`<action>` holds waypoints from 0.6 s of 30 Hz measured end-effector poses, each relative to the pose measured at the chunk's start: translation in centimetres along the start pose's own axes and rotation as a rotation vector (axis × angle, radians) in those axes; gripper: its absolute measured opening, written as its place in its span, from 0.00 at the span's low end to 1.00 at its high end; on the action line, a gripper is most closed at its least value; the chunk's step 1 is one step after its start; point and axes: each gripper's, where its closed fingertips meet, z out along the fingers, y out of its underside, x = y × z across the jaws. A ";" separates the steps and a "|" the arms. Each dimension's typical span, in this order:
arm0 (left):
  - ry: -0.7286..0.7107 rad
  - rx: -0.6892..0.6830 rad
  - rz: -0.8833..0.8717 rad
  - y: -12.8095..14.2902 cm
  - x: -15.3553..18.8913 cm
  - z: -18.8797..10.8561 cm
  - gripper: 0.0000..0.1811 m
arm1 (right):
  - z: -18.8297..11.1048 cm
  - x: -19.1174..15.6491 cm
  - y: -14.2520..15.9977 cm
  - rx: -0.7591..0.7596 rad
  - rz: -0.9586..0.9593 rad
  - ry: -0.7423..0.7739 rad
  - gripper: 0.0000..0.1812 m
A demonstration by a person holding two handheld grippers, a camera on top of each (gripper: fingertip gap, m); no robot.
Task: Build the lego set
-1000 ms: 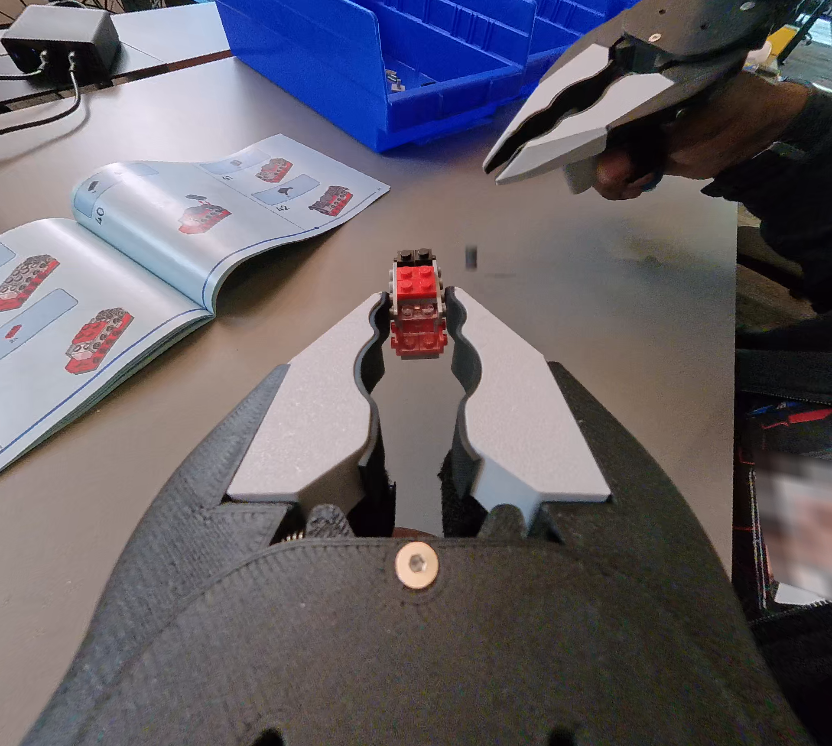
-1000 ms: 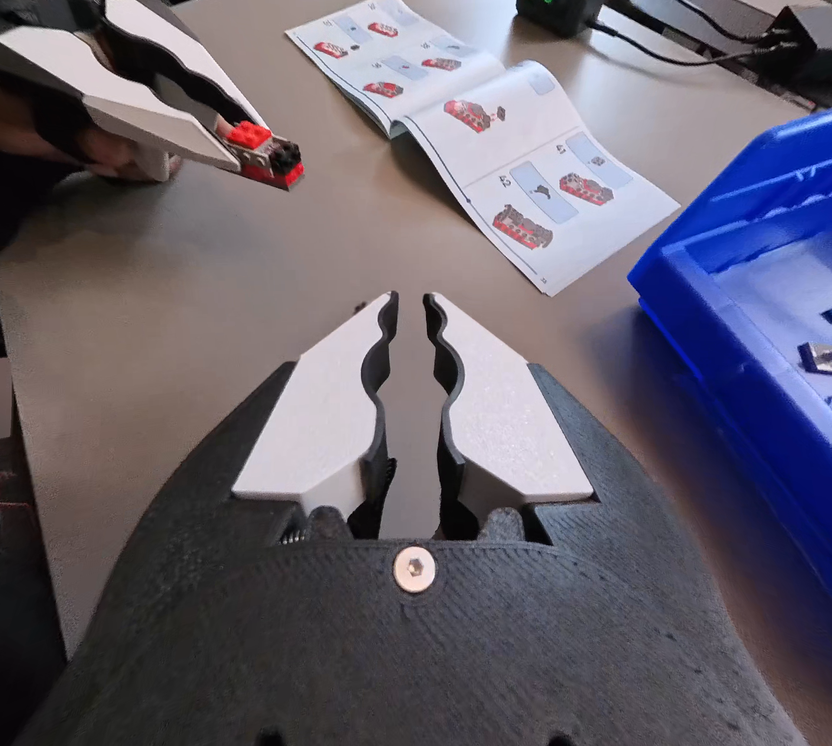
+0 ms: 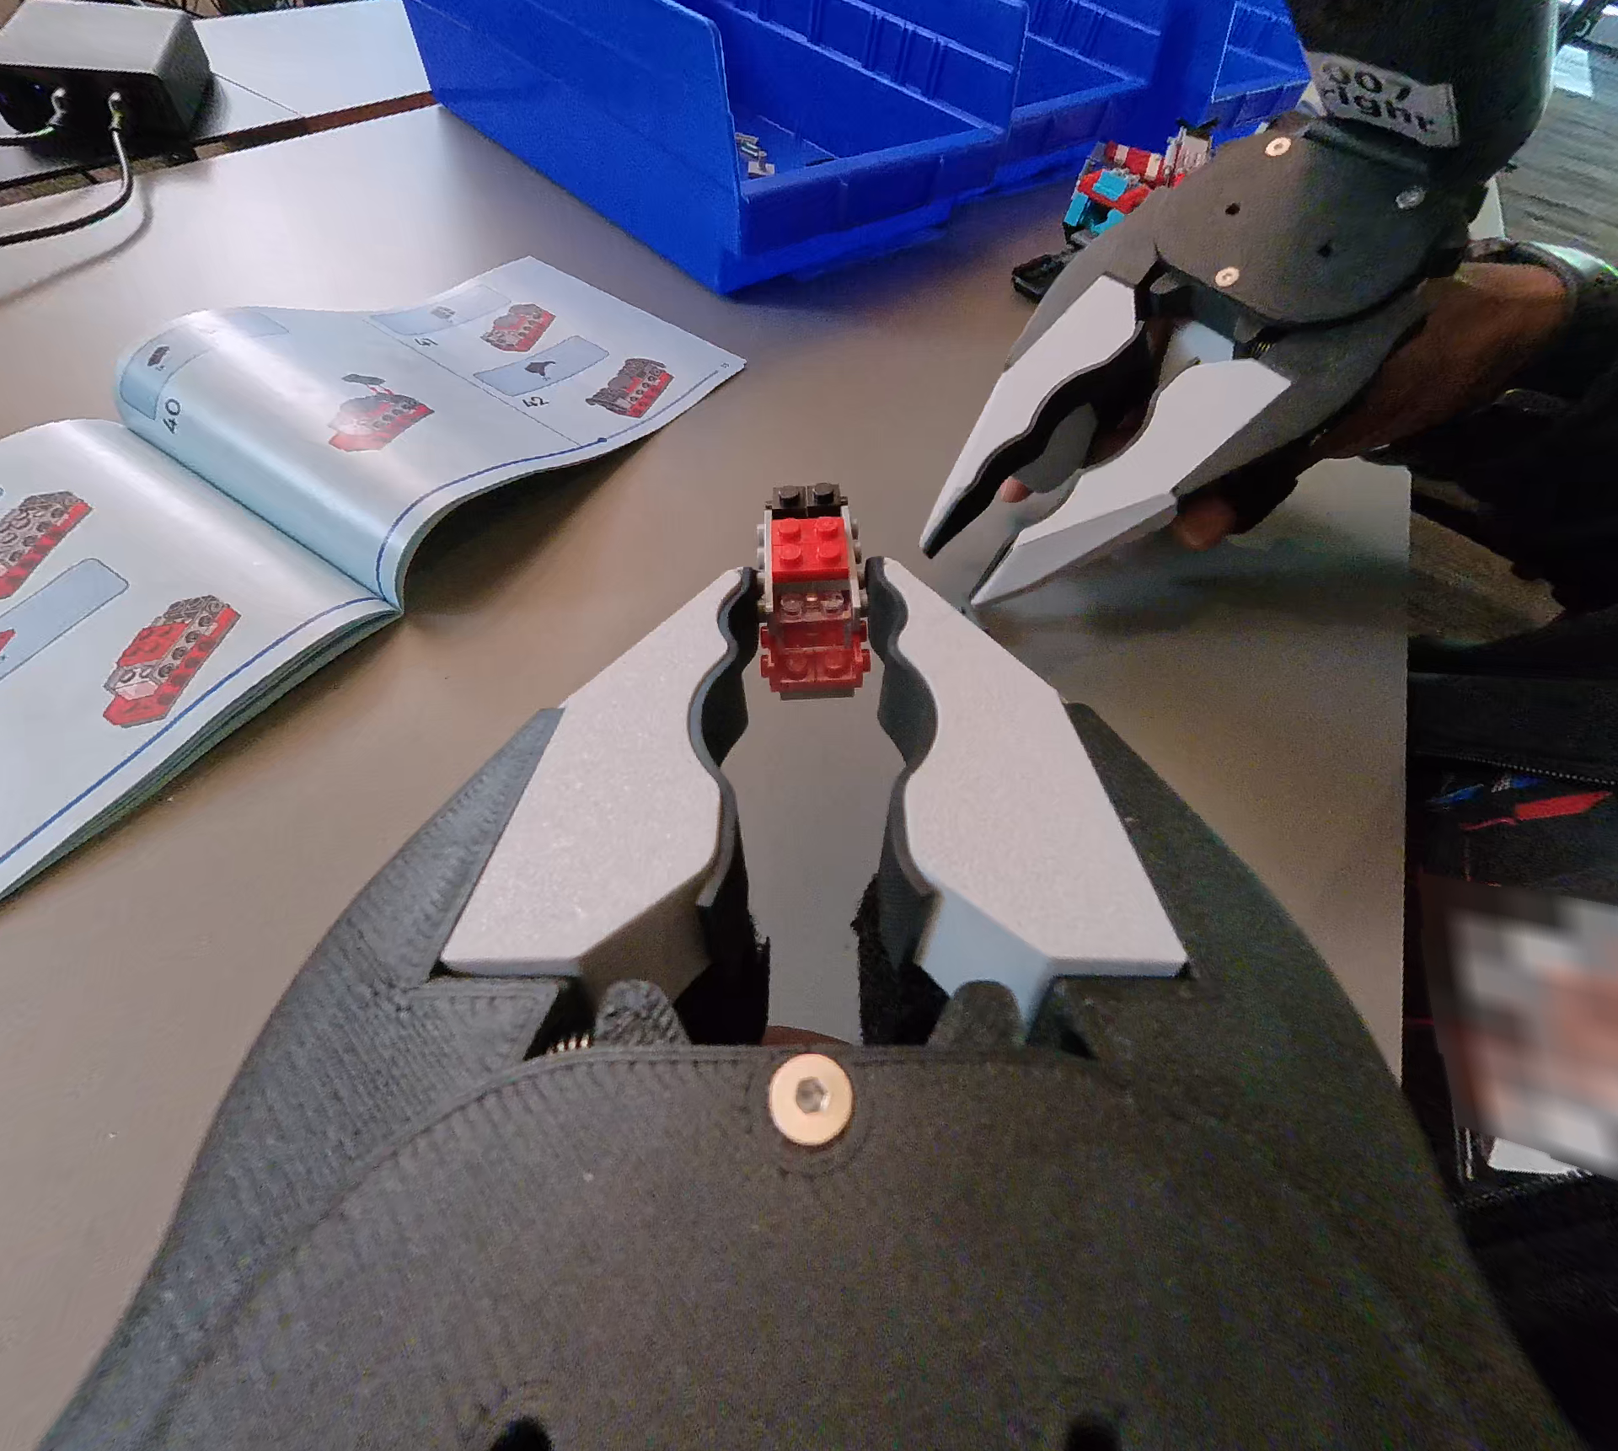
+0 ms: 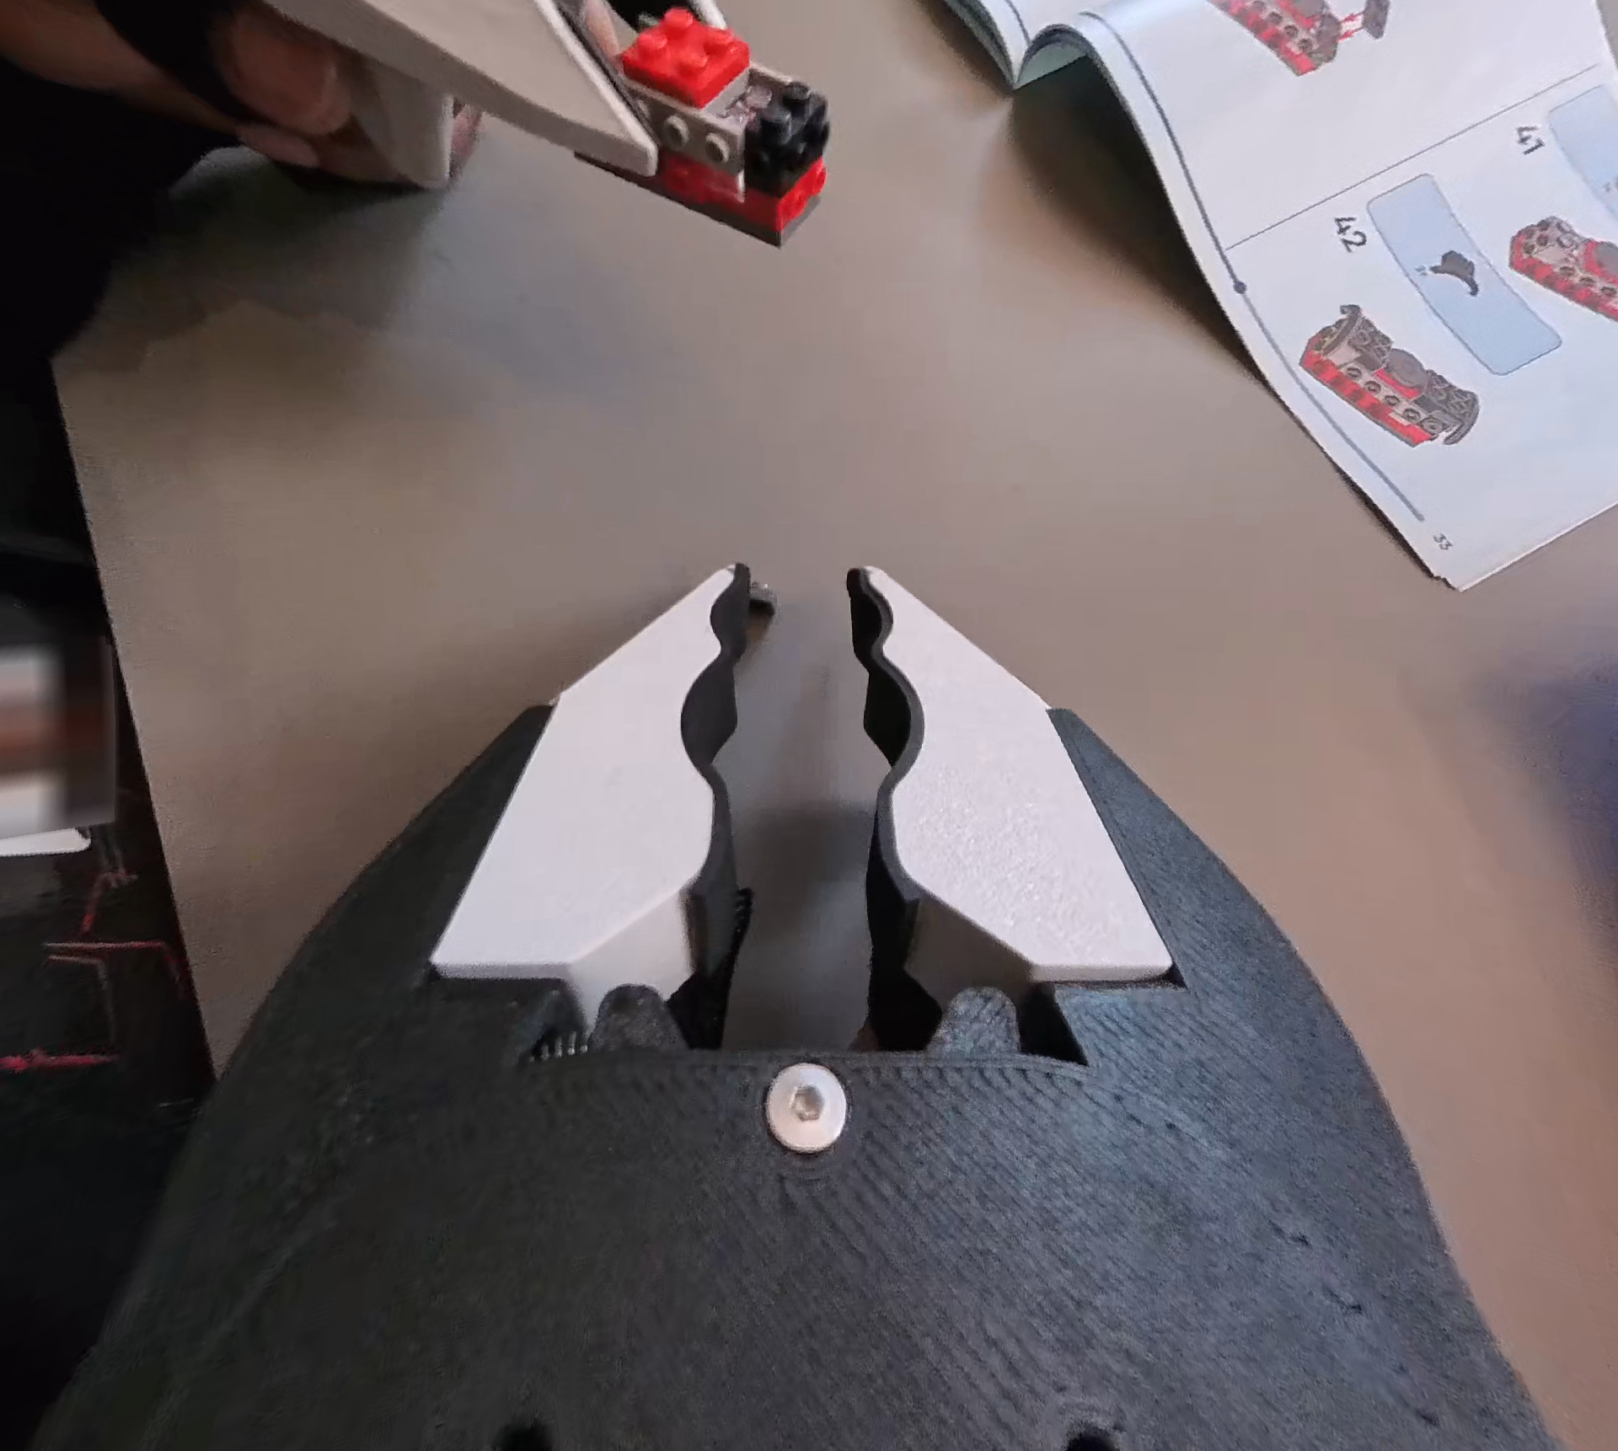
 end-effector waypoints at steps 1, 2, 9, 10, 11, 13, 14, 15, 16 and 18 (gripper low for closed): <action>0.000 0.000 0.000 0.0 0.0 0.0 0.14 | 0.1 0.0 0.2 -0.018 -0.018 0.008 0.14; -0.001 0.000 0.000 0.0 0.0 0.0 0.14 | 0.1 -0.1 0.2 -0.015 -0.028 0.012 0.13; -0.002 -0.002 0.004 0.0 0.0 0.0 0.14 | -0.6 0.3 1.3 -0.046 -0.039 0.028 0.13; -0.002 -0.002 0.004 0.0 0.0 0.0 0.14 | -0.7 0.3 1.4 -0.048 -0.039 0.030 0.13; -0.002 -0.002 0.005 0.0 0.0 0.0 0.14 | -0.8 0.4 1.6 -0.051 -0.041 0.034 0.14; -0.001 -0.004 0.006 0.1 0.1 0.0 0.14 | -1.0 0.3 1.5 -0.041 -0.049 0.033 0.14; 0.003 -0.005 0.004 0.1 0.1 0.1 0.14 | -1.0 0.1 1.3 -0.031 -0.057 0.021 0.14; 0.008 -0.006 0.003 0.1 0.2 0.1 0.14 | -1.0 0.0 1.2 -0.024 -0.072 0.009 0.14; 0.008 -0.006 0.006 0.1 0.2 0.1 0.14 | -0.9 -0.1 0.9 -0.018 -0.094 0.001 0.15; 0.015 -0.008 0.009 0.1 0.4 0.1 0.14 | -0.7 -0.2 0.5 -0.009 -0.141 -0.029 0.15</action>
